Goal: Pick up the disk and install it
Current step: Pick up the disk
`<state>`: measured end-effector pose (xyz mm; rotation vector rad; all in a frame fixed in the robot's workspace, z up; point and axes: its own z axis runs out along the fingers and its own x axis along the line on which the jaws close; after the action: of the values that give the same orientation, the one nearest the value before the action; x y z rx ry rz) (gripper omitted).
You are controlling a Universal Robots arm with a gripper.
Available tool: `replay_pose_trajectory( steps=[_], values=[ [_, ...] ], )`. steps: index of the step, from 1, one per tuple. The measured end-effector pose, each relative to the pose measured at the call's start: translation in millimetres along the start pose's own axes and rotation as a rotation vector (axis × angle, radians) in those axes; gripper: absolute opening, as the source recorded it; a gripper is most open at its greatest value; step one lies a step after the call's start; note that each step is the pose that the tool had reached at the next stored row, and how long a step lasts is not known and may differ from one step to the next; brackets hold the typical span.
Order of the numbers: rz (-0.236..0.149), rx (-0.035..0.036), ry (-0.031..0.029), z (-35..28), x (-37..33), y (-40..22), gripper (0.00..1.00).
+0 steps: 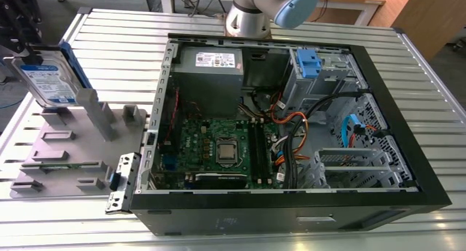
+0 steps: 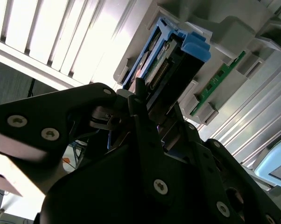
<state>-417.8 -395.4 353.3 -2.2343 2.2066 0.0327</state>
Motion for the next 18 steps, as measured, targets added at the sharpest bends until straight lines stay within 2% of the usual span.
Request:
replay_pose_trajectory(
  steps=[12,18],
  values=[
    [0.000,0.0001,-0.0001,-1.2,0.0,0.1,0.35],
    [0.000,0.0002,-0.0002,-7.9,-0.1,0.1,0.35]
  ],
)
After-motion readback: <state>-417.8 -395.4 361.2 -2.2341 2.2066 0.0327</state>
